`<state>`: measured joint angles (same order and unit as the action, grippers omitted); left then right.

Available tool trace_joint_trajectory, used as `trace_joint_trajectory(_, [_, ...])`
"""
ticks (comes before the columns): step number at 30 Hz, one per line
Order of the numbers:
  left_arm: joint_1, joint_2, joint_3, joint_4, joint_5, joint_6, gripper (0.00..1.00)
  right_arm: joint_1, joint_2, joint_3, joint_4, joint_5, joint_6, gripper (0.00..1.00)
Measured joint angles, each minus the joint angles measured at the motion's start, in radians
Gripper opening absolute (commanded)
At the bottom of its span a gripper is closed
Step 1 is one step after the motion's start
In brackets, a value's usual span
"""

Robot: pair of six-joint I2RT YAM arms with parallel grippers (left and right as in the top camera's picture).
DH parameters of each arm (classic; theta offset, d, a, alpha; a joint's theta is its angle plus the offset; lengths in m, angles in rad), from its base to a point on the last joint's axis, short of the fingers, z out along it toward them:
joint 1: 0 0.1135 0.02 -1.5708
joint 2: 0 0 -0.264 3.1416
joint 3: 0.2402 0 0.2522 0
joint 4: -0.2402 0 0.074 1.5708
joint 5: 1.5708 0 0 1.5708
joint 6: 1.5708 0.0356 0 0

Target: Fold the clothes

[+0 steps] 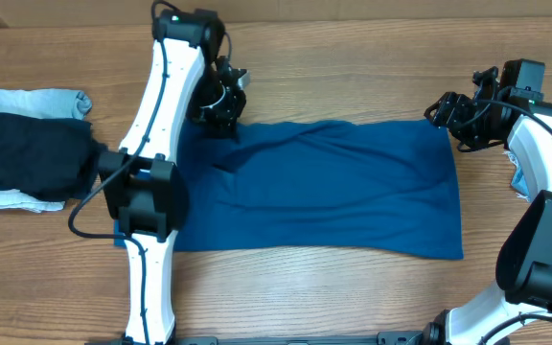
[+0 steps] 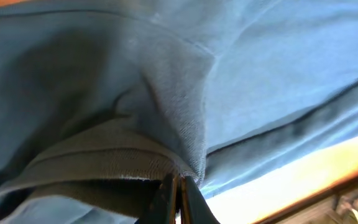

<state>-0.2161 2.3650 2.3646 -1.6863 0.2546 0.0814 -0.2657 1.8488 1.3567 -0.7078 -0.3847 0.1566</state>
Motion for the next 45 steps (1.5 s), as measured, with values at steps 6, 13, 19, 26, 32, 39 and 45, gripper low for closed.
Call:
trace_joint_trajectory(6, [-0.039, -0.182, 0.0, -0.001, -0.165, -0.077, 0.05, 0.0, 0.0, 0.0, -0.002, 0.0, 0.0, 0.74])
trace_joint_trajectory(13, [-0.059, -0.274, -0.145, 0.041, -0.206, -0.109, 0.07, 0.0, 0.0, 0.0, -0.003, 0.0, 0.0, 0.74])
trace_joint_trajectory(19, [-0.086, -0.236, -0.443, 0.137, -0.182, -0.121, 0.15, 0.0, 0.0, 0.0, -0.003, 0.0, 0.0, 0.76])
trace_joint_trajectory(26, [-0.087, -0.235, -0.476, 0.142, -0.176, -0.136, 0.38, 0.0, 0.0, 0.001, -0.016, 0.0, -0.026, 0.76])
trace_joint_trajectory(32, [-0.087, -0.235, -0.476, 0.18, -0.198, -0.135, 0.44, 0.002, 0.0, 0.092, -0.078, 0.0, -0.06, 0.77])
trace_joint_trajectory(39, [-0.07, -0.235, -0.476, 0.221, -0.215, -0.135, 0.45, 0.031, 0.114, 0.118, 0.013, 0.039, -0.073, 0.77])
trace_joint_trajectory(45, [-0.064, -0.235, -0.476, 0.22, -0.219, -0.135, 0.45, 0.032, 0.255, 0.117, 0.095, 0.057, -0.034, 0.6])
